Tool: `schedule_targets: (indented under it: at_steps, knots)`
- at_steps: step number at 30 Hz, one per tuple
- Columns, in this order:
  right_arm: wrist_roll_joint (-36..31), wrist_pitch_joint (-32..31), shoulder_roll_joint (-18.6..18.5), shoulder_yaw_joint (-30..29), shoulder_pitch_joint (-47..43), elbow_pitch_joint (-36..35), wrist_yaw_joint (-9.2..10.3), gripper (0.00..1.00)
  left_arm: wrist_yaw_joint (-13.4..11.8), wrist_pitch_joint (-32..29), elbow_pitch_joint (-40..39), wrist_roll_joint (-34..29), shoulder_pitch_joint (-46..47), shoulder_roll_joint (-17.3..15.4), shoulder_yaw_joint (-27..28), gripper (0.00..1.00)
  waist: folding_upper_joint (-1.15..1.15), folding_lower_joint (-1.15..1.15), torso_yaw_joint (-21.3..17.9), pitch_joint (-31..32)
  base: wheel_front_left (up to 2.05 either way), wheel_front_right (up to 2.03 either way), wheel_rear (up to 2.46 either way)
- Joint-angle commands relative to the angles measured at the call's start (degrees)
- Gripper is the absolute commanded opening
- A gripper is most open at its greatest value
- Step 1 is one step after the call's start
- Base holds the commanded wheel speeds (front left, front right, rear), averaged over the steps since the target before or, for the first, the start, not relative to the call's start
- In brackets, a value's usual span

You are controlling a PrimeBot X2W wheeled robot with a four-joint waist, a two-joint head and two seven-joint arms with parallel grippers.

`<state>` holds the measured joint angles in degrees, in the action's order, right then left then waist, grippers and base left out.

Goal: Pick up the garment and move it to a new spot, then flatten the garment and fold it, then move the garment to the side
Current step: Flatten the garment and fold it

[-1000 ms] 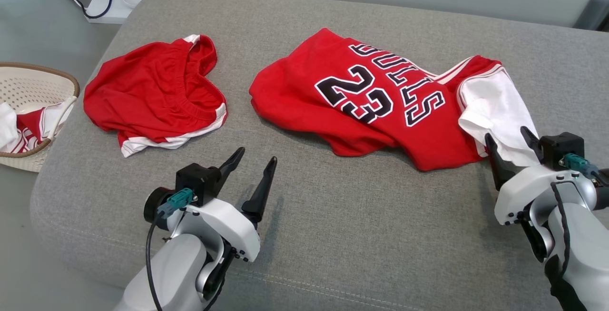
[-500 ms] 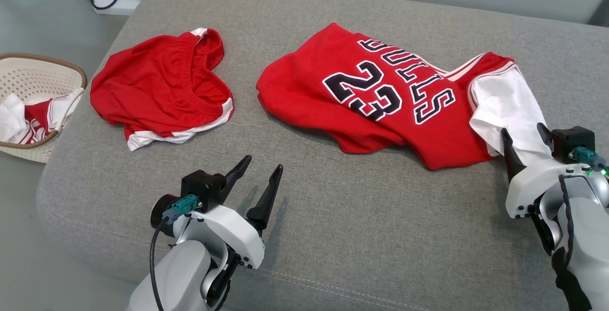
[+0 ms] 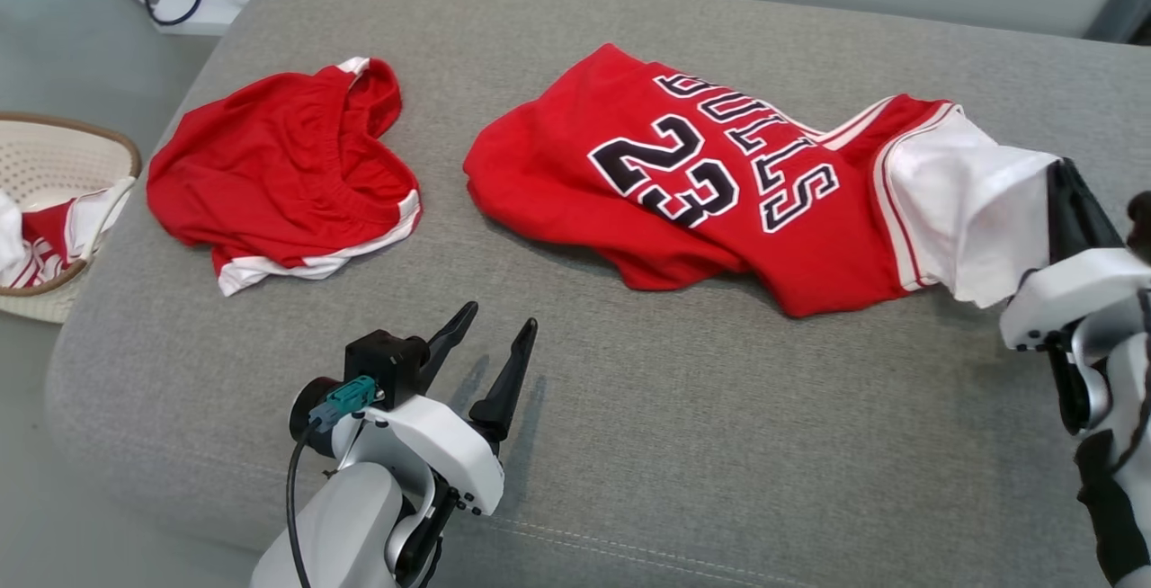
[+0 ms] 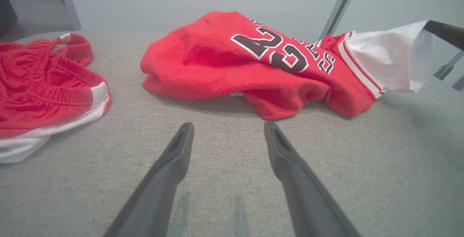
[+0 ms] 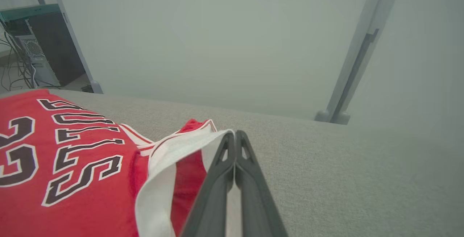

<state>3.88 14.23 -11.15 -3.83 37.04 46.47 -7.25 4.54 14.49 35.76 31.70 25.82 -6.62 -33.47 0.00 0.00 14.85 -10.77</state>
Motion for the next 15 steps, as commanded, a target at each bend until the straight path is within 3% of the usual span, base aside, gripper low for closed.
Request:
schedule_targets:
  at_steps: [1,15]
  knots:
    - [0.70,0.76,-0.39,0.05,-1.84,-2.26,-0.24,0.00,0.31,0.51,-1.02,-0.43,0.08,-1.04,2.28,1.00,0.00,0.00,-1.19,0.40,0.00,0.00,0.00]
    - [2.06,0.15,-3.59,-6.88,-12.84,-3.93,-0.24,0.00,1.57,0.51,-0.06,-1.95,-0.06,0.54,3.10,1.00,0.00,0.00,-9.19,1.70,0.00,0.00,0.00]
